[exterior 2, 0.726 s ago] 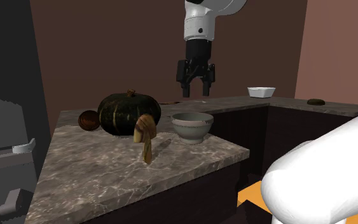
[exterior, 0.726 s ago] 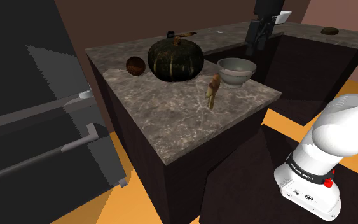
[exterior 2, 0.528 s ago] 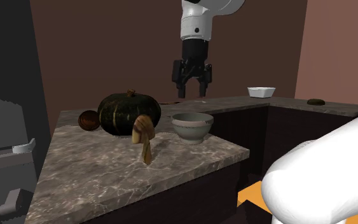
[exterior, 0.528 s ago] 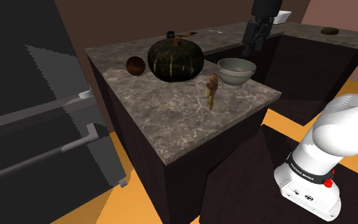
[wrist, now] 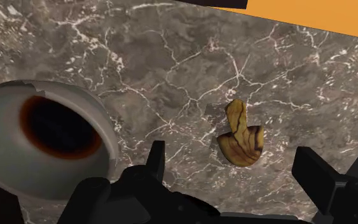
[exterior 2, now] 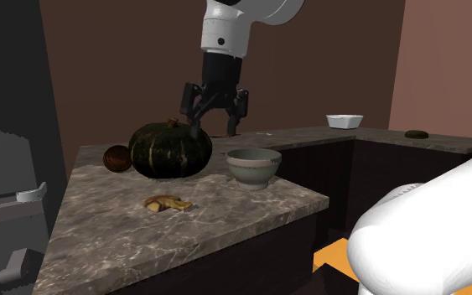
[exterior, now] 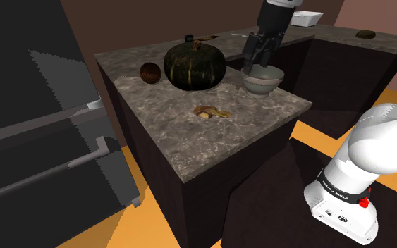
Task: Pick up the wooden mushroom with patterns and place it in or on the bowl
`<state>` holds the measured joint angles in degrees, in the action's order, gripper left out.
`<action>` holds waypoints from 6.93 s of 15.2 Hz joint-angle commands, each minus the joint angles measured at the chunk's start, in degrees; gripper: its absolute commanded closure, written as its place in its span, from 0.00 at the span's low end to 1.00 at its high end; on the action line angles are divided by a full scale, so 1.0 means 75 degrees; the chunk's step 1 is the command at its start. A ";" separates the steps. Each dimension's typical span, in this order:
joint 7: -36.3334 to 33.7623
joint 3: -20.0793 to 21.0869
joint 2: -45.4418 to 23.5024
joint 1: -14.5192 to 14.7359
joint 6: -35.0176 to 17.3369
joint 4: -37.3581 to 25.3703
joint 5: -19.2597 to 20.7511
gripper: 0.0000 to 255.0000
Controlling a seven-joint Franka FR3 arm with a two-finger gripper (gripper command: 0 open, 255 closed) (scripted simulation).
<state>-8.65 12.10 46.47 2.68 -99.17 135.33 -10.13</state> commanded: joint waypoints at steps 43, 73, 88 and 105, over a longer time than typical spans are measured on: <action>0.0979 0.1255 -0.3656 0.0062 -0.2170 -0.0136 0.0661 0.00; 0.1048 0.1139 -0.3416 0.0050 -0.1168 -0.0906 0.0652 1.00; 0.1078 0.1015 -0.3376 -0.0003 0.0374 -0.2409 0.0714 1.00; 0.2999 -0.0472 -0.2452 -0.0548 0.1129 -0.2208 0.1133 1.00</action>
<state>12.14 9.81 27.33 -0.98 -90.62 117.93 -2.09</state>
